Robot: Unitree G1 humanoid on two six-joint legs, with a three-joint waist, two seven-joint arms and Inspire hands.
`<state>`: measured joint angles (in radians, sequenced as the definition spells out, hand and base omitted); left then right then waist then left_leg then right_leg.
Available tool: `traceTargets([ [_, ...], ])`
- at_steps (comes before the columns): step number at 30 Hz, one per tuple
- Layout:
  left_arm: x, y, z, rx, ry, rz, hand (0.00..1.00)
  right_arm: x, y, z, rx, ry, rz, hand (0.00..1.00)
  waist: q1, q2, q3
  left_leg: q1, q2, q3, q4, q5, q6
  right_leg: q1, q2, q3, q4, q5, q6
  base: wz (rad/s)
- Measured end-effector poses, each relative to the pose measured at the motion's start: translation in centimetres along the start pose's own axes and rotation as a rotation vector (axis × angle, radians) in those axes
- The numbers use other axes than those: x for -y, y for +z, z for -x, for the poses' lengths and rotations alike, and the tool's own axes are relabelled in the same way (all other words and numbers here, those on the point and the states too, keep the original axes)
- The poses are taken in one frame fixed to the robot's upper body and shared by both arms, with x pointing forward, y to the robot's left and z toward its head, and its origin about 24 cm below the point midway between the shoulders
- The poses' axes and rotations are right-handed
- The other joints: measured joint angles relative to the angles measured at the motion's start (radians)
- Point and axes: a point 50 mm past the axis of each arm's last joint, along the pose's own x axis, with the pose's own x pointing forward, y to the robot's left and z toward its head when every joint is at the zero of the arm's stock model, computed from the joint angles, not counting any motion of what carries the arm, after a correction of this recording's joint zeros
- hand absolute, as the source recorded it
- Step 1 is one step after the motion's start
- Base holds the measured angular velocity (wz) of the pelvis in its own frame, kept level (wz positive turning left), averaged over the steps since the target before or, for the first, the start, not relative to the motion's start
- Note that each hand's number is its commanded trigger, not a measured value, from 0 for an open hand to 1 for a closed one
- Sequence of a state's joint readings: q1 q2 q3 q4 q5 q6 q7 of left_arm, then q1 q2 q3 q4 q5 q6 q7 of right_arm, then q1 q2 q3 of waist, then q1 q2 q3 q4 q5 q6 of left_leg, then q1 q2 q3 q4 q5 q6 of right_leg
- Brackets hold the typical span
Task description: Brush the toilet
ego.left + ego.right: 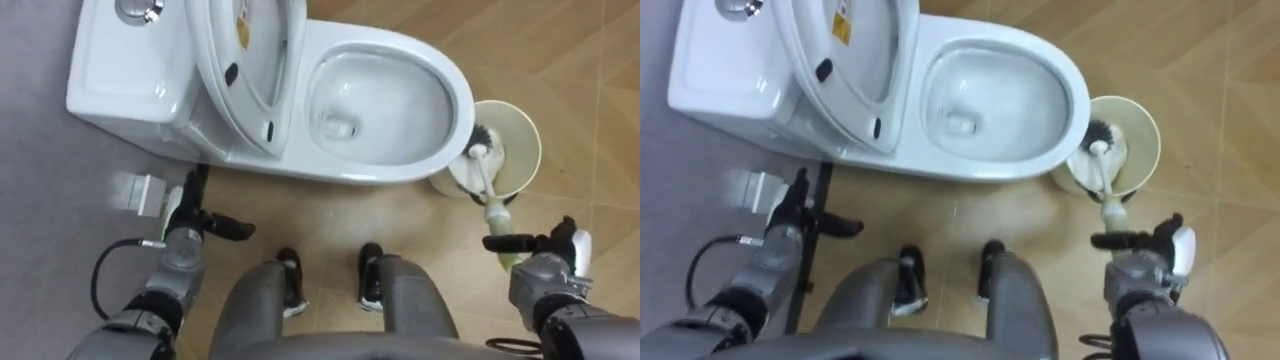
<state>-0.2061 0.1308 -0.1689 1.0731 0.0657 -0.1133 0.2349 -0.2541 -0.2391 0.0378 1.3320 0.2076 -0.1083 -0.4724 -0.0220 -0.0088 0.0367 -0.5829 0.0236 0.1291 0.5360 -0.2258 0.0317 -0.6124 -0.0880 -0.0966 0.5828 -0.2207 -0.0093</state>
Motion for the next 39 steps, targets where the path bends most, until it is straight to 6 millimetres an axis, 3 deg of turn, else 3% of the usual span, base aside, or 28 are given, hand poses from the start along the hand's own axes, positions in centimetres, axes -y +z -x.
traceTargets([
  [5, 0.0, 1.4, -0.4, 0.034, -0.008, 0.025, 0.00, -0.3, 1.6, -0.2, 0.017, 0.023, -0.017, 0.00, -0.002, -0.011, 0.0073, -0.121, 0.002, 0.000, 0.064, -0.003, 0.004, -0.120, -0.002, 0.007, 0.063, -0.002, -0.001, 0.01],
  [8, 0.4, 2.5, -0.5, 0.070, -0.028, 0.002, 0.00, -0.2, 2.4, -0.4, 0.030, 0.028, -0.028, 0.00, -0.002, -0.010, 0.0090, -0.197, 0.002, -0.006, 0.113, -0.008, 0.008, -0.187, -0.012, -0.008, 0.102, -0.012, -0.005, 0.16],
  [10, 0.7, 3.8, -0.6, 0.122, -0.039, -0.012, 0.00, 0.2, 3.4, -0.7, 0.052, 0.016, -0.038, 0.00, 0.003, -0.003, 0.0175, -0.262, 0.001, -0.018, 0.162, -0.022, 0.010, -0.244, -0.015, -0.010, 0.154, -0.031, -0.004, 0.17],
  [13, 0.7, 4.8, -0.6, 0.161, -0.044, -0.017, 0.00, 0.5, 4.3, -0.9, 0.077, 0.008, -0.034, 0.00, 0.010, 0.004, 0.0225, -0.318, 0.002, -0.024, 0.221, -0.038, 0.011, -0.297, -0.017, -0.008, 0.209, -0.047, -0.004, 0.04],
  [18, 0.5, 6.6, -0.7, 0.230, -0.042, -0.029, 0.00, 1.8, 5.4, -1.4, 0.120, -0.020, 0.003, 0.00, 0.031, 0.003, 0.0235, -0.424, 0.000, -0.021, 0.300, -0.054, 0.013, -0.415, -0.034, 0.003, 0.307, -0.070, -0.011, 0.03],
  [25, -0.3, 7.5, -0.8, 0.266, -0.024, -0.036, 0.00, 2.4, 7.7, -1.6, 0.164, -0.035, -0.011, 0.00, 0.036, 0.003, 0.0234, -0.534, 0.000, -0.021, 0.391, -0.071, 0.007, -0.531, -0.051, 0.005, 0.415, -0.100, -0.031, 0.06],
  [33, -0.5, 8.5, -0.7, 0.298, -0.018, -0.031, 0.00, 2.3, 8.1, -1.6, 0.176, -0.015, 0.001, 0.00, 0.051, 0.004, 0.0229, -0.595, -0.001, -0.022, 0.445, -0.076, 0.001, -0.597, -0.063, 0.007, 0.482, -0.117, -0.044, 0.05],
  [34, -0.5, 8.6, -0.7, 0.298, -0.017, -0.030, 0.00, 2.3, 8.1, -1.6, 0.175, -0.015, 0.001, 0.18, 0.051, 0.004, 0.0228, -0.595, 0.000, -0.022, 0.447, -0.076, 0.001, -0.598, -0.064, 0.007, 0.484, -0.118, -0.045, 0.00],
  [35, -0.5, 8.6, -0.7, 0.298, -0.017, -0.030, 0.00, 2.3, 8.1, -1.6, 0.175, -0.015, 0.002, 0.48, 0.051, 0.004, 0.0228, -0.595, -0.001, -0.022, 0.447, -0.076, 0.001, -0.598, -0.064, 0.006, 0.485, -0.118, -0.045, 0.00],
  [36, -0.5, 8.5, -0.7, 0.298, -0.017, -0.030, 0.00, 2.3, 8.0, -1.7, 0.170, -0.014, 0.003, 0.94, 0.051, 0.005, 0.0226, -0.595, -0.001, -0.023, 0.450, -0.077, 0.000, -0.598, -0.064, 0.006, 0.487, -0.118, -0.045, 0.00],
  [37, -0.5, 8.6, -0.7, 0.298, -0.017, -0.031, 0.00, 2.3, 7.9, -1.7, 0.168, -0.009, 0.003, 1.00, 0.051, 0.005, 0.0226, -0.596, -0.002, -0.024, 0.454, -0.077, 0.000, -0.598, -0.064, 0.005, 0.492, -0.120, -0.046, 0.04],
  [39, -0.5, 8.6, -0.7, 0.299, -0.017, -0.030, 0.00, 2.4, 7.7, -1.7, 0.153, 0.006, -0.021, 1.00, 0.052, 0.006, 0.0221, -0.597, -0.004, -0.025, 0.456, -0.077, -0.001, -0.598, -0.065, -0.001, 0.494, -0.122, -0.047, 0.04],
])
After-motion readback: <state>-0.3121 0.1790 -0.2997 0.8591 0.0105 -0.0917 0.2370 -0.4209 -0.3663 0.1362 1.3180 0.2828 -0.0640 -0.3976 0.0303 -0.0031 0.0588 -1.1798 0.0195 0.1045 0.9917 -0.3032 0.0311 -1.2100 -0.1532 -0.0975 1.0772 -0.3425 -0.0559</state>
